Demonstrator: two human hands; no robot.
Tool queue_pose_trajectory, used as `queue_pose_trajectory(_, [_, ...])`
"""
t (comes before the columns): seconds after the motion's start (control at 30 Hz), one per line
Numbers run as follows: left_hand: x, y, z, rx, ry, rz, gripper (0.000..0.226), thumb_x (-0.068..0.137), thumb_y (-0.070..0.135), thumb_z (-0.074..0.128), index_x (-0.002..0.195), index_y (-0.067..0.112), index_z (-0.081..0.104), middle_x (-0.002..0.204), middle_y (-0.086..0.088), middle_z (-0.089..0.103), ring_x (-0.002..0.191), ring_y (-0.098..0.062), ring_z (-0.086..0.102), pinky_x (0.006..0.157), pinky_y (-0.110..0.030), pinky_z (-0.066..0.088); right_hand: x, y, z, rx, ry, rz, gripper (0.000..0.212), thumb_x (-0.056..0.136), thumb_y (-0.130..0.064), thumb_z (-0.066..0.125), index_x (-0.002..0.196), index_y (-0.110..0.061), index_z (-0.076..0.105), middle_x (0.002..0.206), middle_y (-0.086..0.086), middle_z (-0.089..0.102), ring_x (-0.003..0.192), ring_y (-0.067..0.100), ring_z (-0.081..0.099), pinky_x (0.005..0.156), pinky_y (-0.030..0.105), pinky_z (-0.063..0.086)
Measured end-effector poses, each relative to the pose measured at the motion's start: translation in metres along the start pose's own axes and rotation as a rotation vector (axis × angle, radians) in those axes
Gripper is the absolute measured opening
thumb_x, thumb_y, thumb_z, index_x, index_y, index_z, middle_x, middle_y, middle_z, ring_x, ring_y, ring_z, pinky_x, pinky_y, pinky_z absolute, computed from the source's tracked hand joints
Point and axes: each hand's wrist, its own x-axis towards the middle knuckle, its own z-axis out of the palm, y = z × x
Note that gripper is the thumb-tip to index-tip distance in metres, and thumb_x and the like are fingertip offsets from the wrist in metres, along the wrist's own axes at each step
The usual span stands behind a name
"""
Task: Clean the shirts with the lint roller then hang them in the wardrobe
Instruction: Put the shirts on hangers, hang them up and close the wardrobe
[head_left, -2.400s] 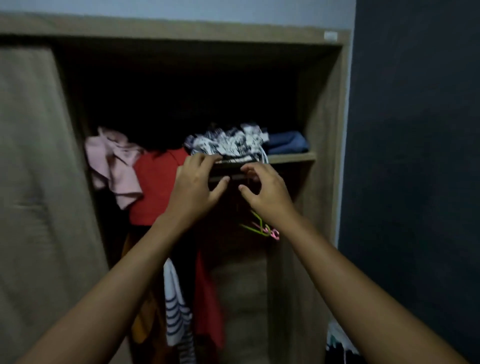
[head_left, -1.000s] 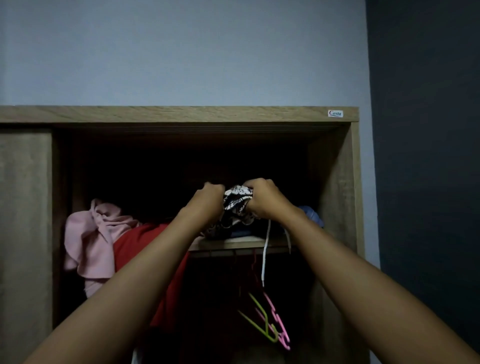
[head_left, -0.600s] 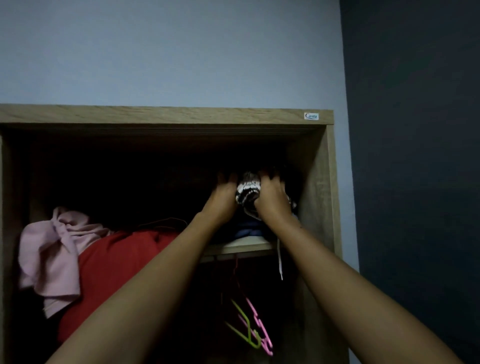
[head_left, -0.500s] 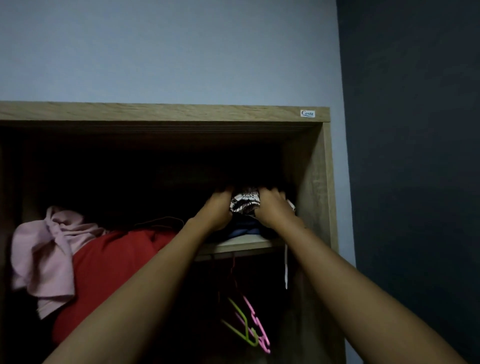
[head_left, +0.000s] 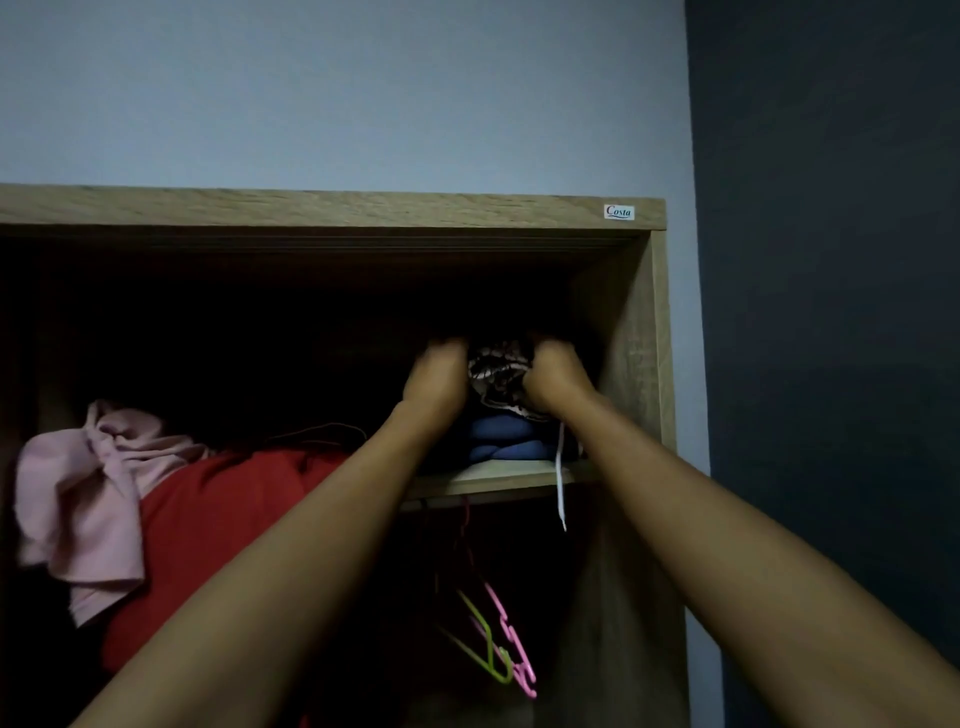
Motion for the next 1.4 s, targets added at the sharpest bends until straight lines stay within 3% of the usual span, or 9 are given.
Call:
queue_pose_trajectory(0.13, [0.002, 0.005, 0.007, 0.023, -0.085, -0.051, 0.036, 0.107, 0.015, 0.035, 0.141, 0.006, 0.045, 0.138, -0.021, 0.052, 0.122, -0.034, 0.055, 0.1, -0.041, 0.046, -0.002, 0.01, 0.006, -0.009, 0.029, 0.0, 0.033, 0.102, -0.009, 0.039, 0.134, -0.007, 0.047, 0.123, 0.019, 0.06, 0.109, 0.035, 0.06, 0.086, 0.038, 0.046])
queue_pose_trajectory(0.27, [-0.008, 0.016, 0.007, 0.119, -0.231, -0.073, 0.032, 0.096, 0.008, 0.053, 0.127, 0.003, 0.056, 0.128, -0.021, 0.061, 0.116, -0.037, 0.061, 0.094, -0.041, 0.05, -0.012, 0.017, 0.014, -0.212, -0.218, 0.061, 0.042, 0.092, -0.033, 0.055, 0.128, -0.011, 0.057, 0.132, 0.016, 0.059, 0.119, 0.036, 0.057, 0.098, 0.04, 0.049])
queue_pose_trajectory(0.37, [-0.017, 0.012, 0.007, 0.073, -0.191, 0.005, 0.039, 0.091, 0.019, 0.056, 0.129, 0.009, 0.053, 0.129, -0.021, 0.059, 0.116, -0.04, 0.058, 0.097, -0.045, 0.05, -0.015, 0.01, 0.004, -0.157, -0.136, -0.012, 0.061, 0.086, -0.052, 0.055, 0.137, -0.019, 0.05, 0.139, 0.015, 0.052, 0.127, 0.039, 0.047, 0.106, 0.046, 0.041])
queue_pose_trajectory(0.47, [-0.03, 0.003, 0.013, 0.041, -0.224, 0.072, 0.048, 0.093, 0.03, 0.049, 0.139, 0.015, 0.044, 0.139, -0.021, 0.053, 0.125, -0.04, 0.052, 0.101, -0.044, 0.044, -0.028, 0.007, 0.006, -0.154, -0.05, -0.104, 0.051, 0.094, -0.037, 0.045, 0.139, -0.014, 0.045, 0.142, 0.017, 0.047, 0.129, 0.039, 0.042, 0.108, 0.047, 0.037])
queue_pose_trajectory(0.63, [-0.039, -0.016, 0.004, 0.018, -0.373, 0.069, 0.053, 0.099, 0.034, 0.039, 0.15, 0.022, 0.038, 0.15, -0.016, 0.048, 0.134, -0.036, 0.047, 0.107, -0.041, 0.041, -0.037, 0.013, 0.016, -0.342, -0.228, -0.144, 0.038, 0.104, -0.023, 0.035, 0.136, -0.008, 0.05, 0.144, 0.019, 0.047, 0.132, 0.039, 0.043, 0.106, 0.041, 0.035])
queue_pose_trajectory(0.93, [-0.071, -0.066, -0.058, 0.125, -0.127, -0.083, 0.037, 0.092, 0.041, 0.051, 0.117, 0.018, 0.065, 0.118, -0.012, 0.068, 0.106, -0.032, 0.064, 0.087, -0.04, 0.054, -0.063, -0.048, 0.031, 0.092, 0.085, -0.307, 0.03, 0.097, -0.026, 0.05, 0.12, -0.011, 0.06, 0.124, 0.014, 0.059, 0.117, 0.032, 0.05, 0.096, 0.041, 0.045])
queue_pose_trajectory(1.13, [-0.098, -0.131, -0.085, 0.387, -0.341, -0.412, 0.087, 0.077, 0.079, 0.059, 0.129, 0.009, 0.06, 0.133, -0.017, 0.061, 0.12, -0.036, 0.06, 0.096, -0.041, 0.05, -0.088, -0.099, 0.067, 0.255, -0.034, -0.364, 0.018, 0.094, -0.03, 0.058, 0.102, -0.017, 0.067, 0.102, 0.003, 0.066, 0.094, 0.02, 0.061, 0.076, 0.031, 0.048])
queue_pose_trajectory(1.3, [-0.112, -0.15, -0.078, 0.344, -0.246, -0.34, 0.049, 0.09, 0.039, 0.067, 0.123, 0.003, 0.06, 0.128, -0.024, 0.061, 0.116, -0.043, 0.061, 0.091, -0.042, 0.051, -0.098, -0.125, 0.091, 0.359, -0.169, -0.251, 0.017, 0.093, -0.031, 0.061, 0.089, -0.017, 0.07, 0.087, -0.001, 0.069, 0.082, 0.017, 0.063, 0.071, 0.03, 0.052])
queue_pose_trajectory(1.4, [-0.119, -0.148, -0.077, 0.268, -0.181, -0.217, 0.034, 0.09, 0.035, 0.067, 0.104, 0.004, 0.066, 0.109, -0.023, 0.066, 0.103, -0.043, 0.065, 0.08, -0.04, 0.05, -0.095, -0.13, 0.098, 0.414, -0.184, -0.15, 0.027, 0.092, -0.037, 0.062, 0.08, -0.015, 0.069, 0.08, 0.001, 0.068, 0.075, 0.016, 0.062, 0.066, 0.026, 0.045])
